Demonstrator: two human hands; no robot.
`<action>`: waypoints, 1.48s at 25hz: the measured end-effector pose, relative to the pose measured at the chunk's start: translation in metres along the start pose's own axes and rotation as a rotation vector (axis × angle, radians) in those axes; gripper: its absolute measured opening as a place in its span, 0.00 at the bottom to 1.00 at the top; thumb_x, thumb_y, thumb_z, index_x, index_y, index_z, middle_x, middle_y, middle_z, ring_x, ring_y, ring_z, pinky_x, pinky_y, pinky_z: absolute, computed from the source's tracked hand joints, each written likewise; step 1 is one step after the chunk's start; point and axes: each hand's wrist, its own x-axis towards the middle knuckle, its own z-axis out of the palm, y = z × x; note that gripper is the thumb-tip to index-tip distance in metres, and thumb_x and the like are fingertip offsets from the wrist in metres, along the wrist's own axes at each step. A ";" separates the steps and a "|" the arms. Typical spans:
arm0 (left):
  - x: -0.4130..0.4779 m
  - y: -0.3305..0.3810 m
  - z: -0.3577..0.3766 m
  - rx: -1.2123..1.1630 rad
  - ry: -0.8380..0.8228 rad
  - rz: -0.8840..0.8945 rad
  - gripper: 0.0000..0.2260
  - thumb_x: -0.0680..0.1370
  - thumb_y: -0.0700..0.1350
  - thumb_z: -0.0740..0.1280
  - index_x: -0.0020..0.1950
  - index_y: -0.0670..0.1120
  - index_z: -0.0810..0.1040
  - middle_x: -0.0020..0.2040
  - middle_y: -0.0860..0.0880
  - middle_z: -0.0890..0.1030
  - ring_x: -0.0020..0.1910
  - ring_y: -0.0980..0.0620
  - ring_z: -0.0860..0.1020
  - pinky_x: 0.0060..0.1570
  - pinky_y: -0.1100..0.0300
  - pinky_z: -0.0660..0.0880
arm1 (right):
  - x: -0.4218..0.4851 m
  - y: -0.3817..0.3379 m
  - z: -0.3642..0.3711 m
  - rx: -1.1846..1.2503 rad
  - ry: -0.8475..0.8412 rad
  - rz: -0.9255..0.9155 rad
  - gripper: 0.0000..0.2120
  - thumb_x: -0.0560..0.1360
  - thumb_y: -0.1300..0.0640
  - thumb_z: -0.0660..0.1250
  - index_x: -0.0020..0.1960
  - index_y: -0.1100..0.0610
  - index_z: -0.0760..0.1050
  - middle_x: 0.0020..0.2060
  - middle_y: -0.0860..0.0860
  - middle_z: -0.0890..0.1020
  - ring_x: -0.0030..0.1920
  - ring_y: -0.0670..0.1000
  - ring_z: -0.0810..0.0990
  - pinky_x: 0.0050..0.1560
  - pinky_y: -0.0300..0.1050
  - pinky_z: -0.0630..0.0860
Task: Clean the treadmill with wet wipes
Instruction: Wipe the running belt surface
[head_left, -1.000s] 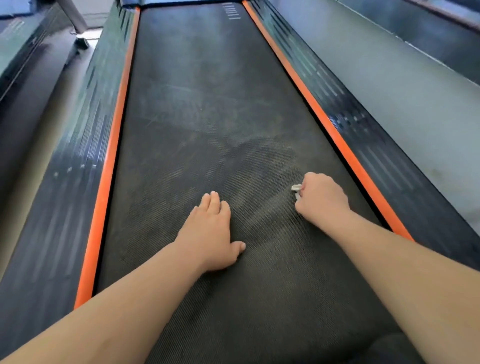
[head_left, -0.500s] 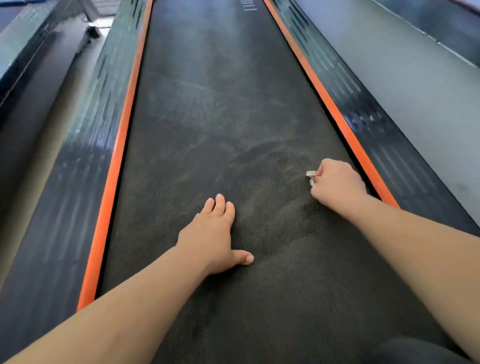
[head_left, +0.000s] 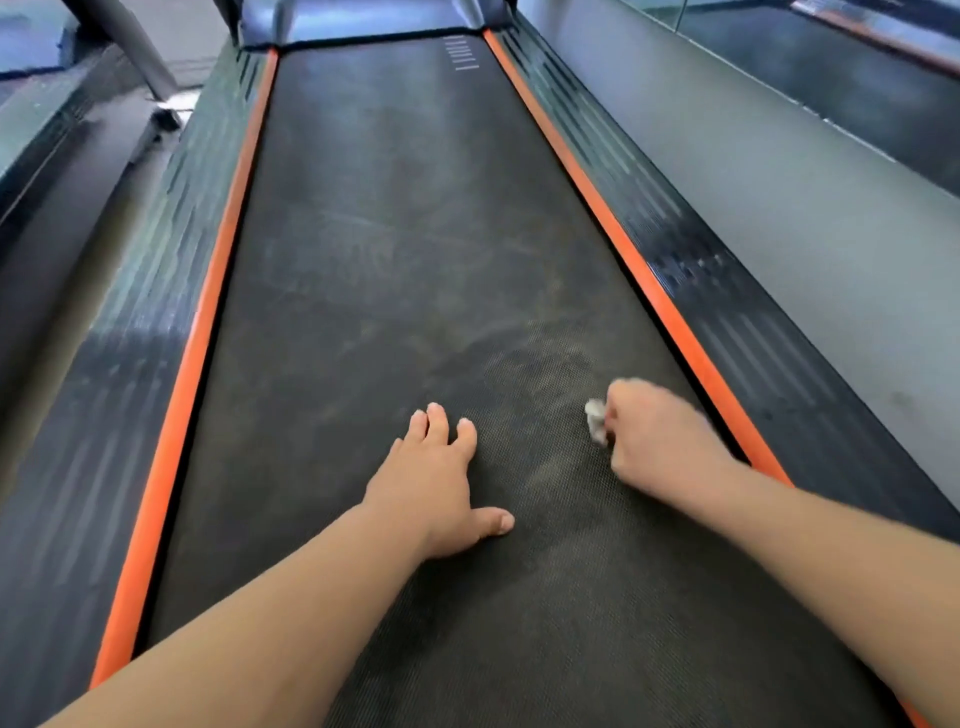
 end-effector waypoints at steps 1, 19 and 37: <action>0.003 -0.001 0.000 0.010 -0.013 0.007 0.52 0.72 0.72 0.66 0.83 0.50 0.40 0.82 0.43 0.36 0.81 0.43 0.37 0.80 0.46 0.46 | 0.023 0.007 -0.002 0.019 0.041 0.071 0.08 0.73 0.60 0.66 0.44 0.53 0.67 0.44 0.50 0.73 0.51 0.59 0.79 0.42 0.47 0.69; 0.004 -0.005 -0.004 0.012 -0.031 -0.021 0.52 0.71 0.75 0.64 0.82 0.57 0.38 0.82 0.51 0.34 0.81 0.51 0.36 0.79 0.48 0.51 | 0.074 0.021 -0.012 -0.087 -0.031 0.109 0.10 0.73 0.62 0.67 0.50 0.57 0.67 0.47 0.54 0.76 0.47 0.59 0.78 0.41 0.49 0.70; 0.003 -0.009 -0.004 -0.015 -0.068 0.020 0.53 0.70 0.73 0.67 0.83 0.56 0.39 0.82 0.50 0.34 0.81 0.49 0.37 0.80 0.43 0.51 | -0.068 -0.093 0.007 -0.189 -0.244 -0.357 0.15 0.75 0.54 0.68 0.60 0.53 0.70 0.57 0.53 0.78 0.58 0.58 0.79 0.51 0.51 0.77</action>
